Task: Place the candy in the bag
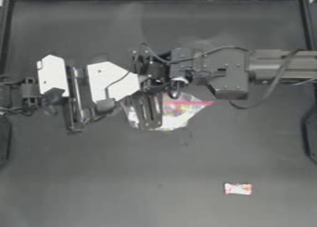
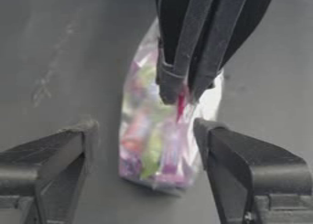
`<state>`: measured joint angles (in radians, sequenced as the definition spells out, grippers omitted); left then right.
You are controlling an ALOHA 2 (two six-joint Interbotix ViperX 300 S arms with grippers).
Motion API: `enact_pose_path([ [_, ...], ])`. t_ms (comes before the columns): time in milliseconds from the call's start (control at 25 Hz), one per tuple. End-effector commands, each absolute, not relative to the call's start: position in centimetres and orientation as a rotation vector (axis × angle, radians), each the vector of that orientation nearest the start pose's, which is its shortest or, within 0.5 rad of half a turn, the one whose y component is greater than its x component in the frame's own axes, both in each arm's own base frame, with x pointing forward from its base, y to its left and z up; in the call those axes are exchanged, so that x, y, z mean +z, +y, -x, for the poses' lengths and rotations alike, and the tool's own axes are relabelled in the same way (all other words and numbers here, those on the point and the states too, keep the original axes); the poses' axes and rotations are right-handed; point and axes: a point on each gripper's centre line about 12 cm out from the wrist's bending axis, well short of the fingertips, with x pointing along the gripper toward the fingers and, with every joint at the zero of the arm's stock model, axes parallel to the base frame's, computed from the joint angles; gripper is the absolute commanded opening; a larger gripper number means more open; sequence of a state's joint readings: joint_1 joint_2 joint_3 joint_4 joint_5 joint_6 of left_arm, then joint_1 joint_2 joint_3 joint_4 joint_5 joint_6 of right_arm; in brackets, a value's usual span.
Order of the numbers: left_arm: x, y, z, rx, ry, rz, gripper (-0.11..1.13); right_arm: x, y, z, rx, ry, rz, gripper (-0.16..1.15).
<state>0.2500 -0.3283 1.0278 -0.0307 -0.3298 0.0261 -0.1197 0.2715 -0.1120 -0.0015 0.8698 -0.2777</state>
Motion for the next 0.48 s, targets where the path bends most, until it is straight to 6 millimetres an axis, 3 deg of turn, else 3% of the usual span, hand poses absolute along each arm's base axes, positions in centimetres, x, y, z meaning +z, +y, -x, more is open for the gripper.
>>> enact_pose_path([
  [40,20.3,7.7,-29.7,0.258,0.333,0.040,0.95,27.9,-5.8,-48.6,0.021,0.964,0.200,0.04],
  [480,19.9,7.5,-30.9,0.243,0.338,0.037,0.94,27.6,-5.8,-48.6,0.021,0.966,0.199,0.04],
])
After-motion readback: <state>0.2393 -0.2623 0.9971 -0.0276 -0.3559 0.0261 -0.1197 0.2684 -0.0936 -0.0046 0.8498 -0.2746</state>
